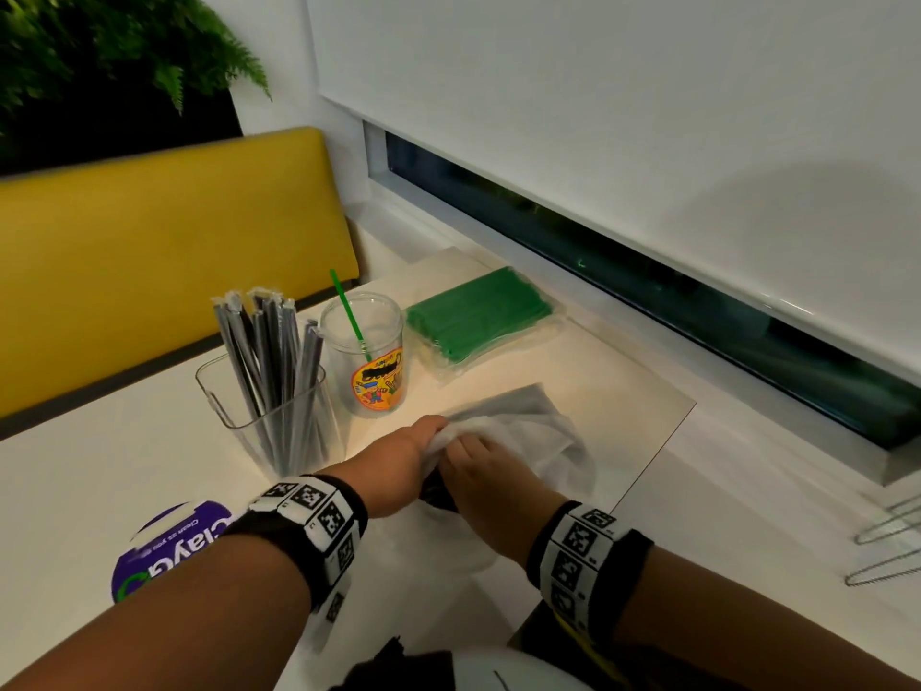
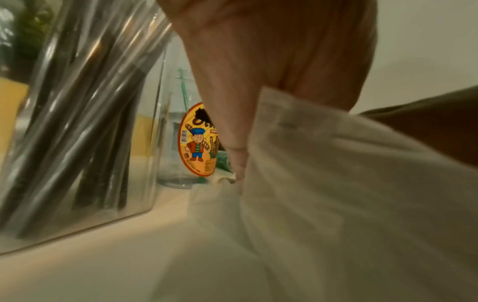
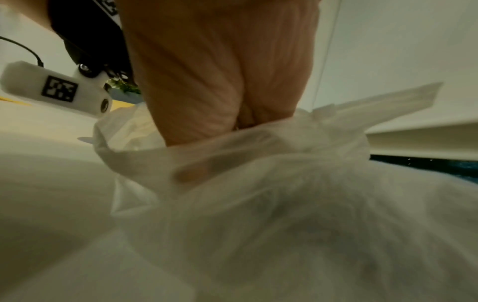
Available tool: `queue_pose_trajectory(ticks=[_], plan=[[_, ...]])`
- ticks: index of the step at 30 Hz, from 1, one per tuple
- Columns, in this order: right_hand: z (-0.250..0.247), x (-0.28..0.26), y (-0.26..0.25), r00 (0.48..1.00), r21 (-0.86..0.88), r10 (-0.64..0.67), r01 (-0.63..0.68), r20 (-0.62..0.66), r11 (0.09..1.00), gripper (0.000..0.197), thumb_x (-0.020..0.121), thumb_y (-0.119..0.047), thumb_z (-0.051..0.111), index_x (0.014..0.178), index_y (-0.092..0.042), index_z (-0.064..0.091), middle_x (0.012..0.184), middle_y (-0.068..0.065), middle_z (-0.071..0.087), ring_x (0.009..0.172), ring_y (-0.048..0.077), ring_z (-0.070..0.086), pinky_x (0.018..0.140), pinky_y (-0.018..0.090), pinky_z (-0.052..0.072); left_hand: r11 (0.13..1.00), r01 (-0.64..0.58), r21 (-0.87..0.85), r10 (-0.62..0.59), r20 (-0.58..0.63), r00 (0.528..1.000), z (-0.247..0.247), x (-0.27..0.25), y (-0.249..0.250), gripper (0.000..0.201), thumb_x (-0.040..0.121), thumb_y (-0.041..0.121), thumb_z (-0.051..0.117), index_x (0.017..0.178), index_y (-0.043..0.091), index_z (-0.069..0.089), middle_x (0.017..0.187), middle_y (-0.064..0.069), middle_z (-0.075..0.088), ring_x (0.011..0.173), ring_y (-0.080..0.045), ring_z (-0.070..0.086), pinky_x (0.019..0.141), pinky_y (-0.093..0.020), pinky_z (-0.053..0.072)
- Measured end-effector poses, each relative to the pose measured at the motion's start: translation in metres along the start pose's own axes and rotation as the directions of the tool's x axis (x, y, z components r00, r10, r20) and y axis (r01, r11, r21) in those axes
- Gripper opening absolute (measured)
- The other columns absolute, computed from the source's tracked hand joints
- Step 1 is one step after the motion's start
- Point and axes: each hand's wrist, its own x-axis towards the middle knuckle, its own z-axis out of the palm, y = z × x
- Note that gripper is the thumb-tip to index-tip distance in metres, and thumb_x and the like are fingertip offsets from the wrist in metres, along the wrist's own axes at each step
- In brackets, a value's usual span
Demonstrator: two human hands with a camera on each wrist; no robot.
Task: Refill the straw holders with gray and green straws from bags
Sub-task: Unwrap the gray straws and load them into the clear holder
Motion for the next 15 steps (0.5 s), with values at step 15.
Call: queue_pose_trajectory(ticks=[15], plan=[[0.025,0.009,0.025,0.997,0.424,-0.046,0.069,-0.065,0.903,0.048,0.083,-0.032,0.068,0.129,-0.034,0.053,0.132,-0.009,0.057,0.122,0.013,0.051,0.108,0.032,0.04,0.991,0.08,0.111,-0.097,0.155,0.983,0.002,-0.021,-0.019,0.13,0.063,0.012,0.083,0.157,0.028,-0.007,0.163,-0.001,0.01,0.146,-0.021,0.026,0.117,-0.027,0.029]])
